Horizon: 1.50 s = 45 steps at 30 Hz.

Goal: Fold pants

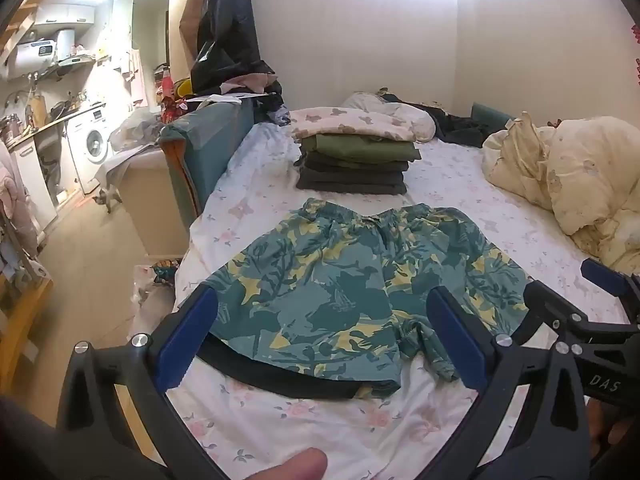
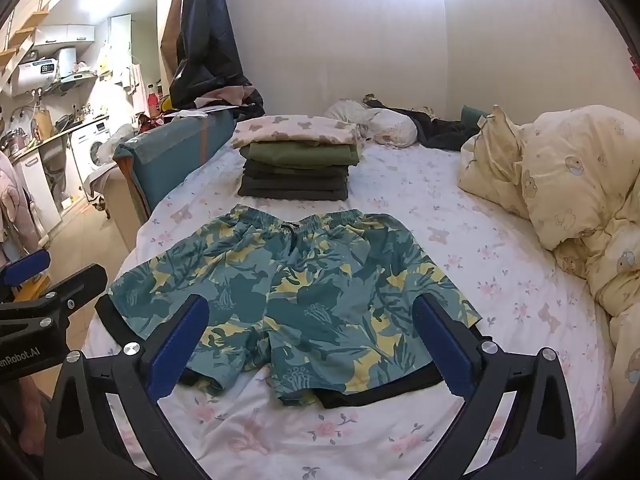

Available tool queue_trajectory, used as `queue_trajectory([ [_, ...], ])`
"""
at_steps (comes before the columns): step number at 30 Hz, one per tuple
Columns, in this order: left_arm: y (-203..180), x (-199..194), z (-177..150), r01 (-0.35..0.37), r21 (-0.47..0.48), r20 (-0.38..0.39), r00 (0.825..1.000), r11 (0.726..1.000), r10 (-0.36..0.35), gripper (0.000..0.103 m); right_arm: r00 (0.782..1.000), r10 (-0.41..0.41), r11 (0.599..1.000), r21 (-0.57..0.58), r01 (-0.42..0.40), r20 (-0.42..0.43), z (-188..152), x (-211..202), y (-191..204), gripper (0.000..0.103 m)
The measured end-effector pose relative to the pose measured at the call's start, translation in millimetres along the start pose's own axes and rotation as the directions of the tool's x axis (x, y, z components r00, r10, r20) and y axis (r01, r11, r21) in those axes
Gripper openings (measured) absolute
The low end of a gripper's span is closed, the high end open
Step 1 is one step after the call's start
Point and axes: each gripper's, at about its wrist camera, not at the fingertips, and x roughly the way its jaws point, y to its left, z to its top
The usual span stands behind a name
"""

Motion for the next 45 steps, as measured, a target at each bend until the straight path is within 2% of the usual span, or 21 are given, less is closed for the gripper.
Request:
queue_trajectory([
  [14, 0, 0, 0, -0.001, 0.002, -0.001, 1.000, 1.000, 0.001, 0.102, 1.000, 0.013, 1.000, 0.008, -0.013, 0.001, -8, 3, -3, 0.103],
  [24, 4, -3, 0, -0.007, 0.014, 0.000, 1.000, 1.000, 0.007, 0.102, 1.000, 0.016, 1.000, 0.001, -0.016, -0.001, -1, 2, 1, 0.103],
  [29, 3, 2, -3, -0.015, 0.002, -0.011, 1.000, 1.000, 0.015, 0.102, 0.999, 0.027, 0.999, 0.032, -0.025, -0.034, -2, 9, -2, 0.103],
  [45, 7, 2, -3, -0.013, -0.010, -0.012, 1.000, 1.000, 0.013, 0.102, 1.000, 0.010, 1.000, 0.013, -0.010, -0.014, 0, 5, 0, 0.103],
])
